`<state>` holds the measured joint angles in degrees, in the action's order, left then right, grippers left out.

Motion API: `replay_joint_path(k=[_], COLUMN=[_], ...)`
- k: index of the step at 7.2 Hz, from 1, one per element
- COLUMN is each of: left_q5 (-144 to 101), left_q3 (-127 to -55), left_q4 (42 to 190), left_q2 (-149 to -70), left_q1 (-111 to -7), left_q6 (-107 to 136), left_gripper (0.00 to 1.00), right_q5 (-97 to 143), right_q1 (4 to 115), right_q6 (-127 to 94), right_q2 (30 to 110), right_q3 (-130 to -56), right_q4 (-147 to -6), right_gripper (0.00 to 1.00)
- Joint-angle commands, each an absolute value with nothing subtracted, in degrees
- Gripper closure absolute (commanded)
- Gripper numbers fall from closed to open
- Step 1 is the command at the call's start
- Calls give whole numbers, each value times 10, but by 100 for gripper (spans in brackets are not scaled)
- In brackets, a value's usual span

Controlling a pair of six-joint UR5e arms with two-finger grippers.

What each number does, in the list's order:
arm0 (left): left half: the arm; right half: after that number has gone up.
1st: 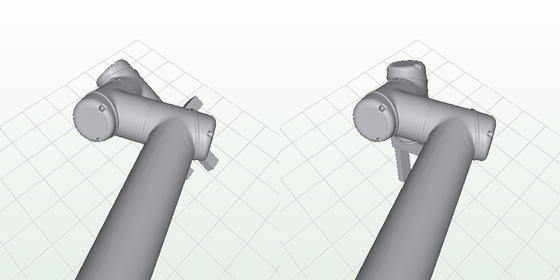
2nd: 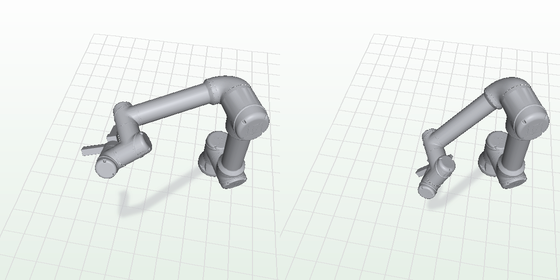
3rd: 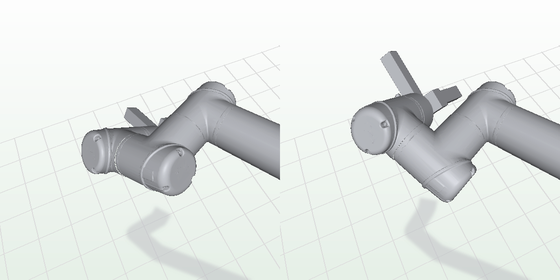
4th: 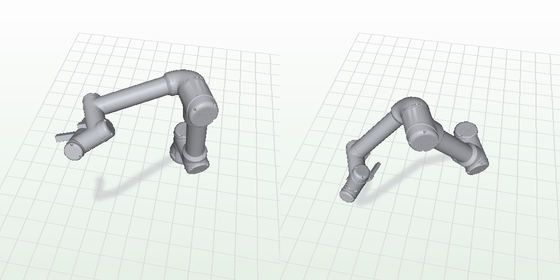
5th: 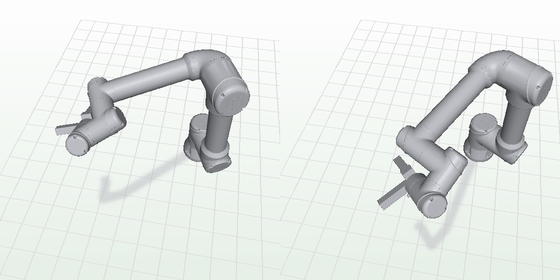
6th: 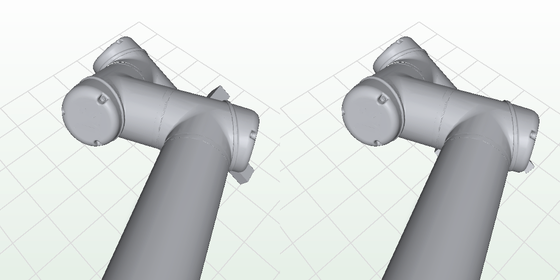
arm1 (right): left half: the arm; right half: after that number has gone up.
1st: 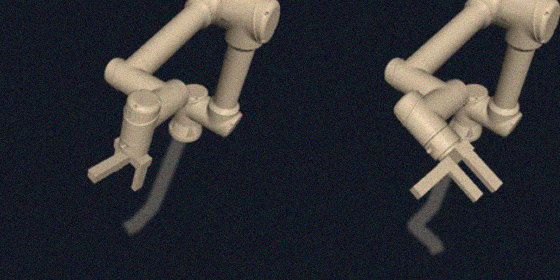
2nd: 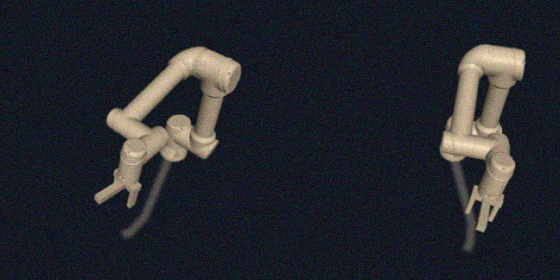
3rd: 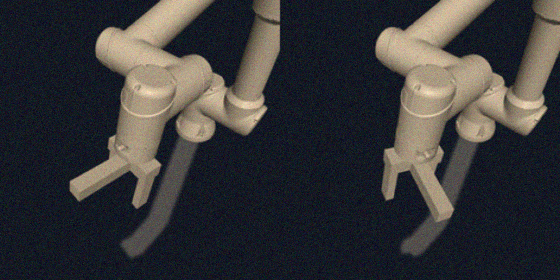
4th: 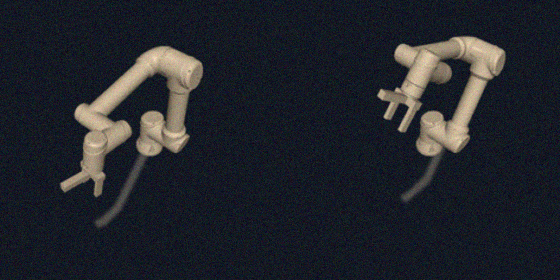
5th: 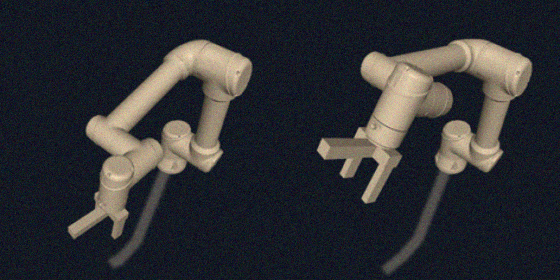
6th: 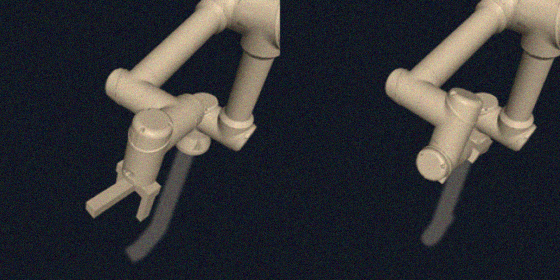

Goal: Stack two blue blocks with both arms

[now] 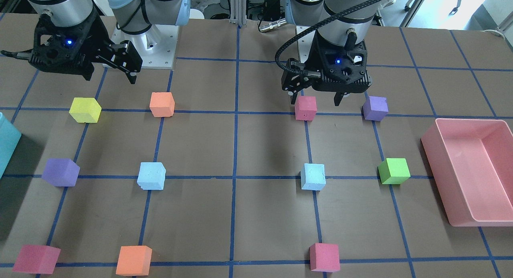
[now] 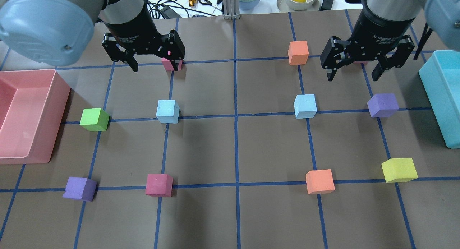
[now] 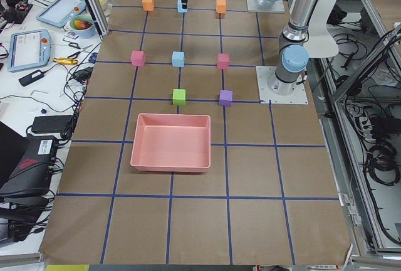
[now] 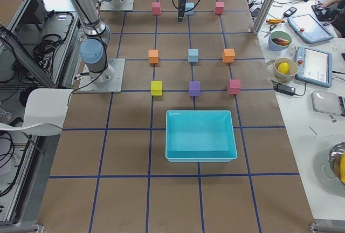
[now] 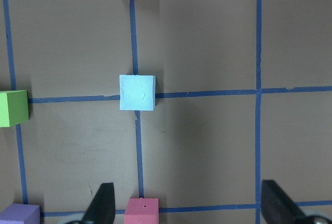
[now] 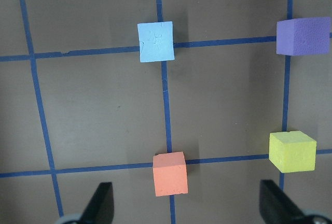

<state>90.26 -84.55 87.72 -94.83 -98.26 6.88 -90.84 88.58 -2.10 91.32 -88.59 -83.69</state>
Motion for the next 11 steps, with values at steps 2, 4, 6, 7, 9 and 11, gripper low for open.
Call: replay_joint_path(k=[2,4,6,7,9,11], left_q5=[903,901,902,902,902,902], left_q3=[-846,-844,-844,-845,-845,-846], left_q4=[876,874,861,862,863,863], left_q2=[-949,-952,-955,-954,-951,-951], left_q1=[-983,-977,-976,-976,-976,-976], left_q6=[70,69,70,70,69,70], left_gripper=[0,0,0,0,0,0], right_q5=[-911,-911,-911,-911,-904,-902], right_q1=[886,887,884,887,888,888], right_q6=[-22,-30,-32,-32,-31,-26], right_q2=[913,914,915,915,897,831], right_q3=[-889,-890,-888,-889,-894,-896], right_q4=[-839,-839,-834,-833,-841,-923], right_gripper=[0,0,0,0,0,0])
